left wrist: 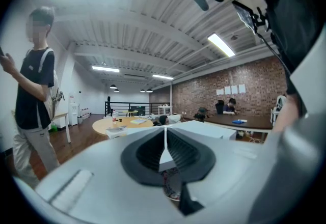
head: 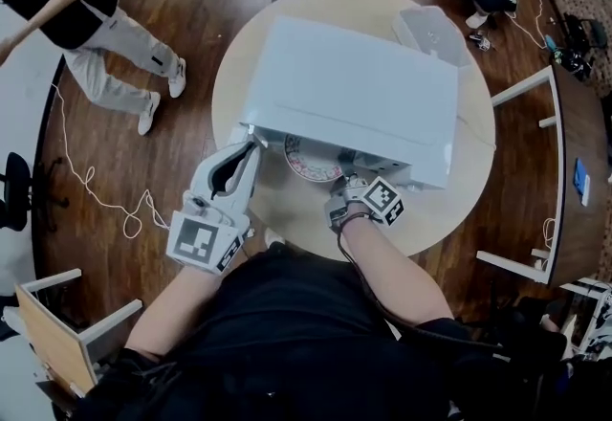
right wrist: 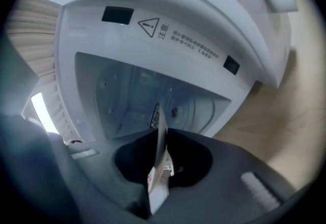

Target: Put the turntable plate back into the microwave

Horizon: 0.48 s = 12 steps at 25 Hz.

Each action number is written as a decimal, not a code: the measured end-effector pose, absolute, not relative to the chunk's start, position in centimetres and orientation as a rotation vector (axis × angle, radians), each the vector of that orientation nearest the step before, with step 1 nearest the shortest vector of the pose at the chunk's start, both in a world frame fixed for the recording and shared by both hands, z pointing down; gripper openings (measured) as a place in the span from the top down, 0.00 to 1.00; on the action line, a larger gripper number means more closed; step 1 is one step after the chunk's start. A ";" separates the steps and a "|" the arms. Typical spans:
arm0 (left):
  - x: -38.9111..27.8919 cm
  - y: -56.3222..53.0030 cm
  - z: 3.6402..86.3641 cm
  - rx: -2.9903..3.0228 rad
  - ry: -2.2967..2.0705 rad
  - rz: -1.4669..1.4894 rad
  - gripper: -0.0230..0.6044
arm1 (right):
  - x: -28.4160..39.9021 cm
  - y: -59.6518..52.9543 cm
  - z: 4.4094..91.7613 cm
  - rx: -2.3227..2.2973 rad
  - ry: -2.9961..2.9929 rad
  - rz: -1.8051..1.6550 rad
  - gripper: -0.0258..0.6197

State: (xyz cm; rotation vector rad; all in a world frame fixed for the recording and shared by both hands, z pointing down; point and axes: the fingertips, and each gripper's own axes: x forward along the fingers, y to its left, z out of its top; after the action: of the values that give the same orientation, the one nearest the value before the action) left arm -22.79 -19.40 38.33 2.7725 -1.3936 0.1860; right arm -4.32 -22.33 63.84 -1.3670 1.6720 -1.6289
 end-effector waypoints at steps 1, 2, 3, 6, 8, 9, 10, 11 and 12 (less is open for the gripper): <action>-22.8 -19.4 38.4 2.768 -1.395 0.185 0.94 | -4.3 -22.5 63.8 -1.369 1.669 -1.628 0.92; -22.8 -19.5 38.5 2.764 -1.396 0.183 0.94 | -4.3 -22.7 63.8 -1.372 1.668 -1.624 0.92; -22.9 -19.6 38.5 2.760 -1.398 0.181 0.94 | -4.3 -22.9 63.7 -1.376 1.668 -1.619 0.92; -23.3 -19.8 38.2 2.753 -1.411 0.181 0.94 | -4.4 -23.5 63.6 -1.380 1.667 -1.609 0.92; -23.3 -19.9 38.2 2.751 -1.418 0.186 0.94 | -4.3 -23.8 63.6 -1.386 1.662 -1.604 0.92; -23.2 -19.9 38.2 2.751 -1.418 0.190 0.94 | -4.2 -24.0 63.7 -1.390 1.658 -1.603 0.92; -23.1 -19.9 38.3 2.752 -1.417 0.194 0.94 | -4.1 -24.1 63.9 -1.393 1.653 -1.603 0.92; -23.1 -19.9 38.4 2.753 -1.416 0.198 0.94 | -4.0 -24.2 64.0 -1.397 1.647 -1.602 0.92; -23.1 -19.9 38.5 2.753 -1.415 0.203 0.94 | -3.9 -24.3 64.2 -1.402 1.642 -1.602 0.92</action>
State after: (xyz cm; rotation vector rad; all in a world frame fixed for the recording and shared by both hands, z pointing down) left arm -23.05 -19.87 38.48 2.7527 -1.4151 0.2026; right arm -3.91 -24.30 64.16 -1.4016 1.6418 -1.6019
